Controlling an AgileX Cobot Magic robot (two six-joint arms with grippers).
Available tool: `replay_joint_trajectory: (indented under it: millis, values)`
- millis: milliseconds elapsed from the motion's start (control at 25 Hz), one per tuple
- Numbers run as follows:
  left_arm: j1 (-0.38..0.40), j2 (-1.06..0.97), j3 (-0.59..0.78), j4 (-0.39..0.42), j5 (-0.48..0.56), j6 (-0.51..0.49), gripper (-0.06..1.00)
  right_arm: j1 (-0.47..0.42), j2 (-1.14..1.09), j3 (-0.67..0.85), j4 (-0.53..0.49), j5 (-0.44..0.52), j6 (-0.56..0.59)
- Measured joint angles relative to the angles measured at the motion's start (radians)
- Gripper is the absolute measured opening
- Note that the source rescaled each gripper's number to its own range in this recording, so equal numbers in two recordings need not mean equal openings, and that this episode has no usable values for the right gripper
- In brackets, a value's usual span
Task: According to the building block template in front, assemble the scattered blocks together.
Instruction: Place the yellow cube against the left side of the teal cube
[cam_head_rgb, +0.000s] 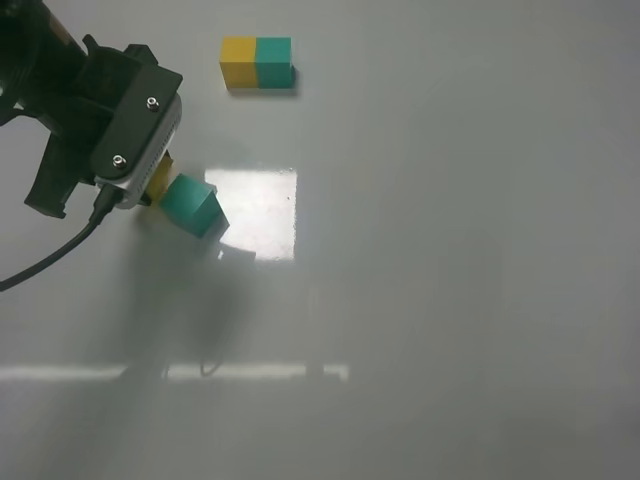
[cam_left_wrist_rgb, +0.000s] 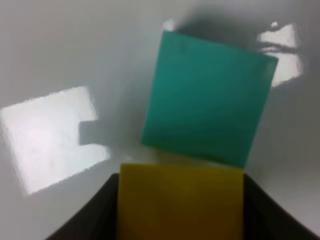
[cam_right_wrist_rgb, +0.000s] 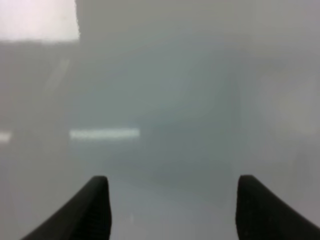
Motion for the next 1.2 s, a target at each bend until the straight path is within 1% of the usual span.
replay_joint_trajectory:
  millis: [280, 480, 600, 1200]
  values:
    - [0.001, 0.012, 0.000, -0.040, 0.002, 0.002, 0.00, 0.000, 0.000, 0.000, 0.000, 0.000, 0.000]
    - [0.001, 0.012, 0.000, -0.063, 0.051, 0.002, 0.00, 0.000, 0.000, 0.000, 0.000, 0.000, 0.000]
    - [0.001, 0.012, 0.000, -0.082, 0.063, -0.008, 0.00, 0.000, 0.000, 0.000, 0.000, 0.000, 0.000]
    - [0.001, 0.015, 0.000, -0.081, 0.067, -0.046, 0.00, 0.000, 0.000, 0.000, 0.000, 0.000, 0.000]
